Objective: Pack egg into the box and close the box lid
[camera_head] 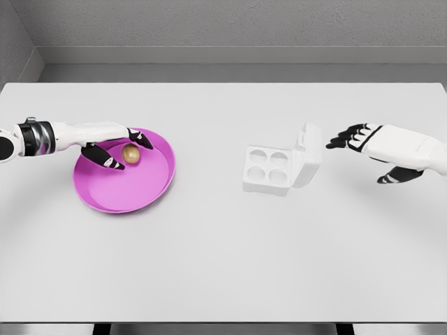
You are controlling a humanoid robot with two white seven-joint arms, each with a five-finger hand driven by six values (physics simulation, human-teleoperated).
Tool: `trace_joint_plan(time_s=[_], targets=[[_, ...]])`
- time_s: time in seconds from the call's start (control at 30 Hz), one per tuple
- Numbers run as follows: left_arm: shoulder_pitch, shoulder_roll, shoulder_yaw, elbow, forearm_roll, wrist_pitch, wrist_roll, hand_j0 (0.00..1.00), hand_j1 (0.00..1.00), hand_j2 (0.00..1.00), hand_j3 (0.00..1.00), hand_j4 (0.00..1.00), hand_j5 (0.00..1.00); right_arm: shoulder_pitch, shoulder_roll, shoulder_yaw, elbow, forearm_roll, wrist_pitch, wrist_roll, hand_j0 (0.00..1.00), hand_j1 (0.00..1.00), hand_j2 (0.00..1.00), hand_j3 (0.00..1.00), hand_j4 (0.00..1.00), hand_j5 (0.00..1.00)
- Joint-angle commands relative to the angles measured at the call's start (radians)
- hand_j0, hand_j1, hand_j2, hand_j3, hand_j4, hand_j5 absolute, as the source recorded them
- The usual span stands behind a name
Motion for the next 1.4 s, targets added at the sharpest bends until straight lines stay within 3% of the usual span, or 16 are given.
trace_joint_plan(time_s=[0.0,0.93,1.37], targets=[[0.000,-0.001,0.002,0.008,0.005,0.001,0.000,0.76,0.76,0.76,0.76,0.76,0.76,0.000,0.000,0.009,0.000,-0.006,0.003,0.000,1.00,1.00,1.00,1.00,1.00,1.00],[0.009,-0.021,0.002,0.034,0.005,0.001,0.002,0.72,0.72,0.72,0.72,0.72,0.72,-0.005,-0.003,0.001,0.023,-0.007,0.003,0.000,1.00,1.00,1.00,1.00,1.00,1.00],[0.014,-0.022,0.004,0.044,0.005,0.001,0.002,0.63,0.63,0.63,0.63,0.63,0.63,-0.012,-0.003,-0.001,0.023,-0.009,0.003,0.000,1.00,1.00,1.00,1.00,1.00,1.00]])
